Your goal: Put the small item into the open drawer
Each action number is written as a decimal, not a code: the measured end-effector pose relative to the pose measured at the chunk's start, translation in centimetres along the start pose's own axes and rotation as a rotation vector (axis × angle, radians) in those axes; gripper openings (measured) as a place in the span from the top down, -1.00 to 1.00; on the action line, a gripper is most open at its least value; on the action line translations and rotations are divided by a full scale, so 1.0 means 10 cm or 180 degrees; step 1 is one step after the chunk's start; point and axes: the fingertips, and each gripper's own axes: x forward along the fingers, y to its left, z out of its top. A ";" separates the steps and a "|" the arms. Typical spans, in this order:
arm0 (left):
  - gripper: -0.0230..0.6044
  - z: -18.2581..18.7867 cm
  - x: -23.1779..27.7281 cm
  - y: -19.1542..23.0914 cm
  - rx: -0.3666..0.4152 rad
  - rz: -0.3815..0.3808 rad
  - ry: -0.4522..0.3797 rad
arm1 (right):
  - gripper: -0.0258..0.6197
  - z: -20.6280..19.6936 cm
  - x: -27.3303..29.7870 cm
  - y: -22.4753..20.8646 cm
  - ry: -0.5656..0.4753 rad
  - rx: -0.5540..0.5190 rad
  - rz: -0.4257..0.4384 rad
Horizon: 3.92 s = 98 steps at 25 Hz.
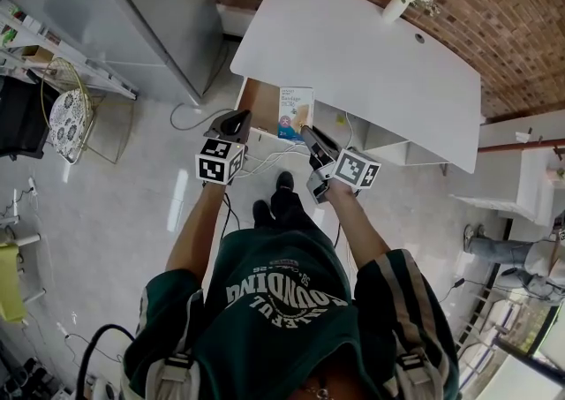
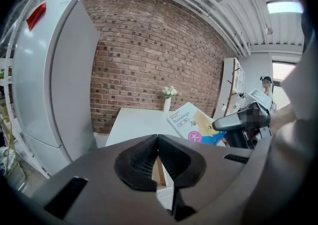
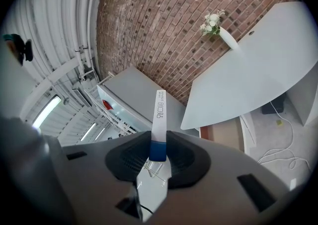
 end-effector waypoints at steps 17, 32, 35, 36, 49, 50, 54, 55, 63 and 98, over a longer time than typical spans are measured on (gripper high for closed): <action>0.88 0.19 0.59 0.14 -0.0074 0.0142 0.0109 | 0.58 0.44 0.35 -0.34 0.0169 0.0099 0.0127; 0.87 0.12 0.68 0.40 -0.0221 0.0420 0.0244 | 0.58 0.49 0.72 -0.57 0.0278 0.0278 0.0177; 0.88 0.10 0.68 0.50 -0.0212 0.0397 0.0269 | 0.58 0.51 0.81 -0.53 0.0245 0.0211 0.0177; 0.88 0.10 0.68 0.53 -0.0208 0.0380 0.0271 | 0.58 0.52 0.84 -0.51 0.0223 0.0190 0.0173; 0.88 -0.04 0.70 0.84 -0.0257 0.0096 0.0331 | 0.58 0.36 1.03 -0.46 0.0056 0.0184 -0.0094; 0.88 -0.06 0.69 0.85 -0.0258 0.0080 0.0343 | 0.58 0.35 1.04 -0.47 0.0051 0.0199 -0.0112; 0.88 -0.13 0.69 0.89 -0.0255 0.0025 0.0393 | 0.58 0.26 1.08 -0.51 0.0070 0.0227 -0.0170; 0.88 -0.16 0.69 0.90 -0.0255 0.0016 0.0409 | 0.58 0.22 1.09 -0.52 0.0085 0.0233 -0.0185; 0.88 -0.36 0.65 1.04 -0.0299 -0.0011 0.0484 | 0.58 -0.11 1.26 -0.55 0.0220 0.0292 -0.0230; 0.88 -1.30 0.79 1.20 -0.0618 -0.0045 0.0646 | 0.58 -1.07 1.60 -1.53 0.0593 0.0751 -0.0692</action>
